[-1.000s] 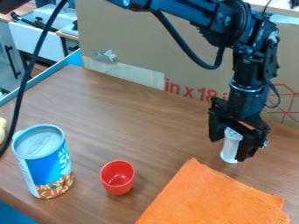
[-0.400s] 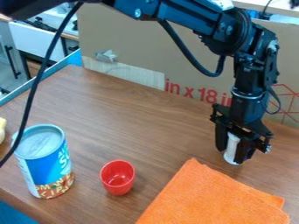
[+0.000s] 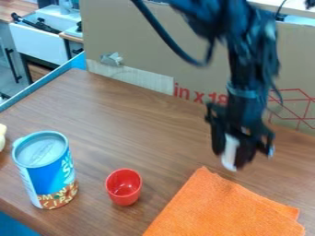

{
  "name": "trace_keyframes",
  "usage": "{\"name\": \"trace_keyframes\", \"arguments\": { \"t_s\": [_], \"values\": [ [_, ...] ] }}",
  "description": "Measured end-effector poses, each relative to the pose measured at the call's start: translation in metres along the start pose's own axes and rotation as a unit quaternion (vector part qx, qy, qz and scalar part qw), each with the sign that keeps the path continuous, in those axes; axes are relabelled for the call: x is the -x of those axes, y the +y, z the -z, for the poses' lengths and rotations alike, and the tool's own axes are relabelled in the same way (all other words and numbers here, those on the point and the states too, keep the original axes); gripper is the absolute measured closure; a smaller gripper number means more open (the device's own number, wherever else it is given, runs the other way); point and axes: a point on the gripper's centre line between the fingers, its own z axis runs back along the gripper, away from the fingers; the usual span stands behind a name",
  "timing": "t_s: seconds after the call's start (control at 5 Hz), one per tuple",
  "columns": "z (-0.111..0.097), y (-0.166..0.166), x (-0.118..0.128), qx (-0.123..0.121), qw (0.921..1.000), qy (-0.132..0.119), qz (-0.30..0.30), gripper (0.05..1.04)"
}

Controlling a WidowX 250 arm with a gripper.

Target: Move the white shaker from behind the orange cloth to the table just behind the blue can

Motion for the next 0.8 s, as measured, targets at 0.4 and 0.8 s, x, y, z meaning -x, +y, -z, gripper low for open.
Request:
{"name": "trace_keyframes", "arguments": {
  "t_s": [0.4, 0.8],
  "values": [
    [-0.078, 0.071, 0.035, 0.003, 0.9905, -0.050, -0.128, 0.492],
    [-0.063, 0.159, 0.063, -0.033, 0.9588, -0.012, -0.282, 0.492]
  ]
}}
